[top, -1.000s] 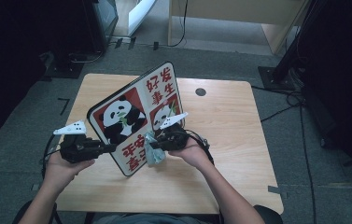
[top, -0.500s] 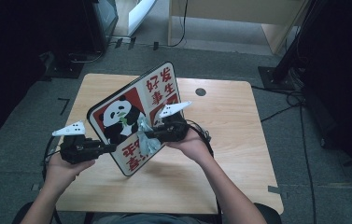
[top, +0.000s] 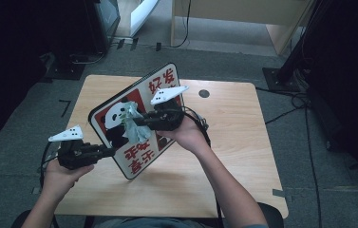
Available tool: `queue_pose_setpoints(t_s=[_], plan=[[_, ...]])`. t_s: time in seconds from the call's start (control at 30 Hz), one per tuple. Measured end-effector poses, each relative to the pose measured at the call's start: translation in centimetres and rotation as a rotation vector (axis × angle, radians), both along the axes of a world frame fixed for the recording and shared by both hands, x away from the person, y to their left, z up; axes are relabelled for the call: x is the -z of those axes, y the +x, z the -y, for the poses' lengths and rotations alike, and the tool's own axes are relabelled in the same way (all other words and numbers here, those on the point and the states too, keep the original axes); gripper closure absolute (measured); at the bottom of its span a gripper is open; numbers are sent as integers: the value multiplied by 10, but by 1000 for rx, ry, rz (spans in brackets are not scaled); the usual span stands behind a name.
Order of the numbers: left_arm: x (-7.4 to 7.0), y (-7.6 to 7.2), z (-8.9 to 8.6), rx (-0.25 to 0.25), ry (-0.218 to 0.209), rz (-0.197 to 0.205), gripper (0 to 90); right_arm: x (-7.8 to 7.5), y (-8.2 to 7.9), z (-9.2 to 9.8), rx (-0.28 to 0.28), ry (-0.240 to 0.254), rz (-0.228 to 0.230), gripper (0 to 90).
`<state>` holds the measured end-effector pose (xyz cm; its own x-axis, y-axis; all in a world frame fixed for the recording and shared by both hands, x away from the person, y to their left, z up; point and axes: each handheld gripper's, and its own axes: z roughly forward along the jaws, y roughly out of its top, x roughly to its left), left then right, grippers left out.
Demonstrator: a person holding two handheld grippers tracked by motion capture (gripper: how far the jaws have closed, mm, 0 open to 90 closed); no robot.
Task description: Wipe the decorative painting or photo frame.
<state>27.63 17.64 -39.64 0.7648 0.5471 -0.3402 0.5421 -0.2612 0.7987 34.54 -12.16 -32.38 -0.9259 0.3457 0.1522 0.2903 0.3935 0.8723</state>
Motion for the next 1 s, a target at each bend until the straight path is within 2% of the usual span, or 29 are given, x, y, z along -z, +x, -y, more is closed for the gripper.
queue_pose_setpoints(t_s=[0.1,0.27,0.5,0.63,0.83,1.0], plan=[[0,-1,0,-2,5,2,768,-6,-1,-3,1,3,28,806],[0,-1,1,-3,11,7,771,-10,2,-10,-3,19,48,805],[-1,0,1,-1,17,9,773,-6,5,-18,11,40,71,807],[-1,1,0,-1,22,7,777,-4,7,-21,10,54,67,802],[-1,1,0,6,22,8,777,-4,7,-20,3,44,73,796],[-1,1,0,6,19,7,776,4,5,-19,-8,15,67,796]])
